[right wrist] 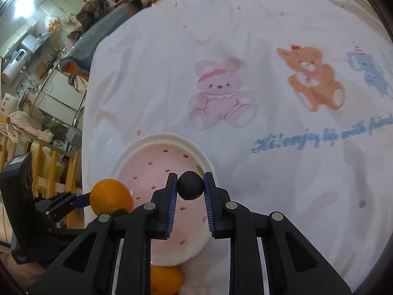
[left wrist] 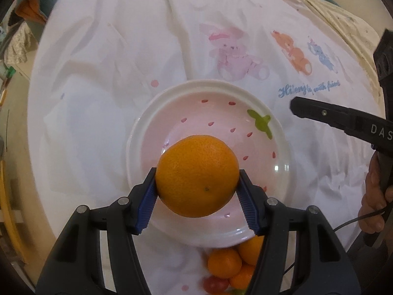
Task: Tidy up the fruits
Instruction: 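Lower the orange onto the pink plate with the left gripper while the right gripper drops the blueberry there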
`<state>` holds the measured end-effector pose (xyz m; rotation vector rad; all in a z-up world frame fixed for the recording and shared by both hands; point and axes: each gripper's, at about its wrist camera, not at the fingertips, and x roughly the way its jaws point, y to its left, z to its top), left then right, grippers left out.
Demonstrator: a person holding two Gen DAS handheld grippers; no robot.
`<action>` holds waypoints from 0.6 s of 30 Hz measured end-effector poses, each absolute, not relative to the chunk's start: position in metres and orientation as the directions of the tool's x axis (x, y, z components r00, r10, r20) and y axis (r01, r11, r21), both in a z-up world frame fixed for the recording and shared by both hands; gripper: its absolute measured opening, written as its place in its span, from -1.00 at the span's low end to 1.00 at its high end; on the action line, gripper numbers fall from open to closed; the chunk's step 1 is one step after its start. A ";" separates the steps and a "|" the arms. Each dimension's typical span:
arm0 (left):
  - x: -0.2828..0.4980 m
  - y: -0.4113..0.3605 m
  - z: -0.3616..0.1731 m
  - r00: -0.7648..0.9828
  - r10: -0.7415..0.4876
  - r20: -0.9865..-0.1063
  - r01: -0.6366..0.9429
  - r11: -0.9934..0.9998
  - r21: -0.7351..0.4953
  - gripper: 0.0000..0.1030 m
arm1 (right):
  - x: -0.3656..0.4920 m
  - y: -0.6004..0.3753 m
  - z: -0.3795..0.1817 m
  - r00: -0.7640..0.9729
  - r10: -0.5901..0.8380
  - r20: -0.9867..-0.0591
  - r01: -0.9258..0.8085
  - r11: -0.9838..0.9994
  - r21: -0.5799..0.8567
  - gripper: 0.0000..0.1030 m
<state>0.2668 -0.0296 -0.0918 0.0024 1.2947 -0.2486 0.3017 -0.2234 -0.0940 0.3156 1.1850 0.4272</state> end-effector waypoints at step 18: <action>0.299 -0.023 -0.116 0.240 -0.181 -0.954 0.137 0.979 -0.152 0.14 | 0.334 -0.184 -0.140 0.200 0.501 -0.842 -0.218 0.860 0.461 -0.56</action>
